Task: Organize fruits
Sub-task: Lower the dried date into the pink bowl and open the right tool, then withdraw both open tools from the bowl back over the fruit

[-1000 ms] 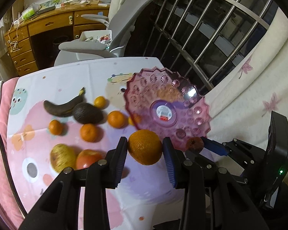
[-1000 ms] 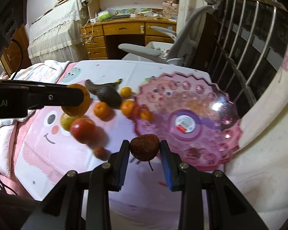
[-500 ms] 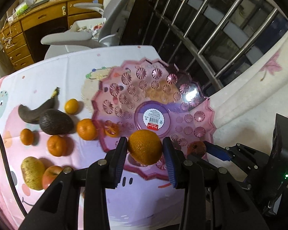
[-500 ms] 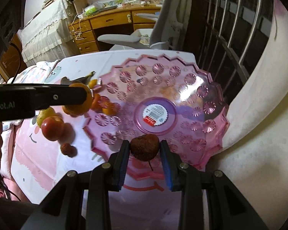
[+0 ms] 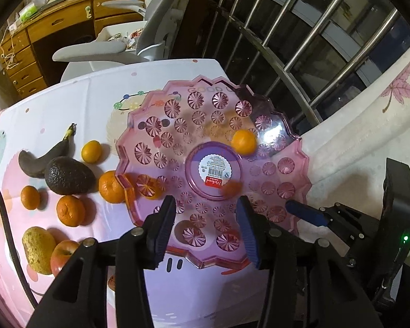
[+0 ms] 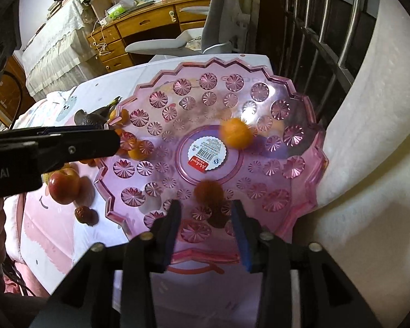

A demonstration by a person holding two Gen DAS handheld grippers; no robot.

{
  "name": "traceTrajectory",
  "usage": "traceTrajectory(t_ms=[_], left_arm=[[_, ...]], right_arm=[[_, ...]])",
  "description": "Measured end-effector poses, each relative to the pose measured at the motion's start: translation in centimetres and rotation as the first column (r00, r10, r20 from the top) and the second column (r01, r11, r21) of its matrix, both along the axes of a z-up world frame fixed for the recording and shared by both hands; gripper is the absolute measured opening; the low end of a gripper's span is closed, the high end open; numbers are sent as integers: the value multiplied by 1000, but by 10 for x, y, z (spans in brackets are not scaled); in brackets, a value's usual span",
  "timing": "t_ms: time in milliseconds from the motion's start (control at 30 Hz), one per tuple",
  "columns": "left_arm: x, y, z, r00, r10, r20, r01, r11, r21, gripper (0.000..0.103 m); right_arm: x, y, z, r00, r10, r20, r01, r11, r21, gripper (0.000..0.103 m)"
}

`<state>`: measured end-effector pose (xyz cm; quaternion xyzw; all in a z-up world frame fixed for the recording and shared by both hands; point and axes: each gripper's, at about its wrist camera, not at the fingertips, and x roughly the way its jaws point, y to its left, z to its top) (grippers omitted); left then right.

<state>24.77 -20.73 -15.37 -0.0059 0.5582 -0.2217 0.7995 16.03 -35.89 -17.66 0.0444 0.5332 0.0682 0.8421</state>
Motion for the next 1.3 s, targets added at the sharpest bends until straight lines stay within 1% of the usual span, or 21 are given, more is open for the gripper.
traceTrajectory(t_ms=[100,300,467,767,833,867,900,1100,1233,1300], left_arm=[[-2,6,2,1000,10,4,-10,1000,-1,48],[-9,22,4,999,36,3,-36,999,5,48],[-17,40,4,998,59,-3,-59,998,7,48],[-42,82,1,996,91,-15,-91,996,8,48],[-49,95,2,995,96,-14,-96,995,7,48],[-52,101,3,995,97,-14,-97,995,5,48],[-56,110,3,995,97,-11,-97,995,4,48],[-73,149,8,996,84,-2,-84,996,2,48],[-82,174,11,999,46,10,-46,999,9,48],[-87,188,14,1000,12,17,-13,1000,13,48]], right_arm=[[-1,2,1,1000,-2,-2,2,1000,5,54],[-3,8,3,1000,-5,-16,6,1000,18,59],[-6,15,5,1000,-9,-20,9,1000,12,60],[-20,40,15,1000,-28,-12,28,1000,-4,61],[-24,48,17,1000,-30,-7,30,1000,-4,62],[-27,53,19,1000,-30,-3,30,1000,-3,65],[-29,56,20,999,-33,0,33,999,-5,68],[-46,90,27,998,-64,16,64,998,-22,69],[-57,112,30,994,-106,23,107,994,-26,69],[-63,122,30,991,-134,23,135,991,-23,70]])
